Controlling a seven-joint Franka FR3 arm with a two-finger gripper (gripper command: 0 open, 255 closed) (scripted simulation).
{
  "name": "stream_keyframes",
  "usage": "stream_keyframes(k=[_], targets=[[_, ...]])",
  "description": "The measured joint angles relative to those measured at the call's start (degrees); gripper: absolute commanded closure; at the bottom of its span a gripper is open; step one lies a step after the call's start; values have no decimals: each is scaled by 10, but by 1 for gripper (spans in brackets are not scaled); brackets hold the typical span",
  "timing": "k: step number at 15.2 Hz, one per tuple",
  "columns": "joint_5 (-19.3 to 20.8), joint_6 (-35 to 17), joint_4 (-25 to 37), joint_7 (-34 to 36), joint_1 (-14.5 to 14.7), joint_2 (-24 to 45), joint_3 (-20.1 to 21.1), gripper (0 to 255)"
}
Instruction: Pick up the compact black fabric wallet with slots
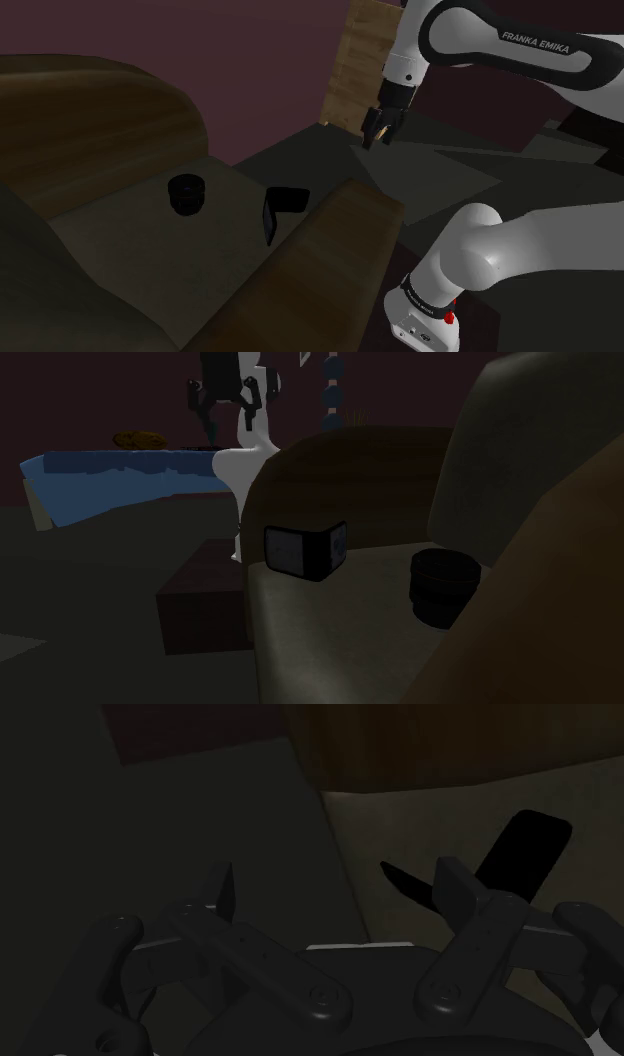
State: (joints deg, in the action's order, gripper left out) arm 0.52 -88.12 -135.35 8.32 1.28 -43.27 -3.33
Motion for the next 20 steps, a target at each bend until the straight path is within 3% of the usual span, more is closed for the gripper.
stream_keyframes(k=[3, 10, 15, 20], targets=[[-11, -17, -15, 24, 1, -2, 15, 0], [-64, -133, -78, 157, 10, 29, 98, 0], [-93, -225, -88, 258, 13, 92, 164, 0], [-98, -314, -75, 359, 5, 177, 226, 0]])
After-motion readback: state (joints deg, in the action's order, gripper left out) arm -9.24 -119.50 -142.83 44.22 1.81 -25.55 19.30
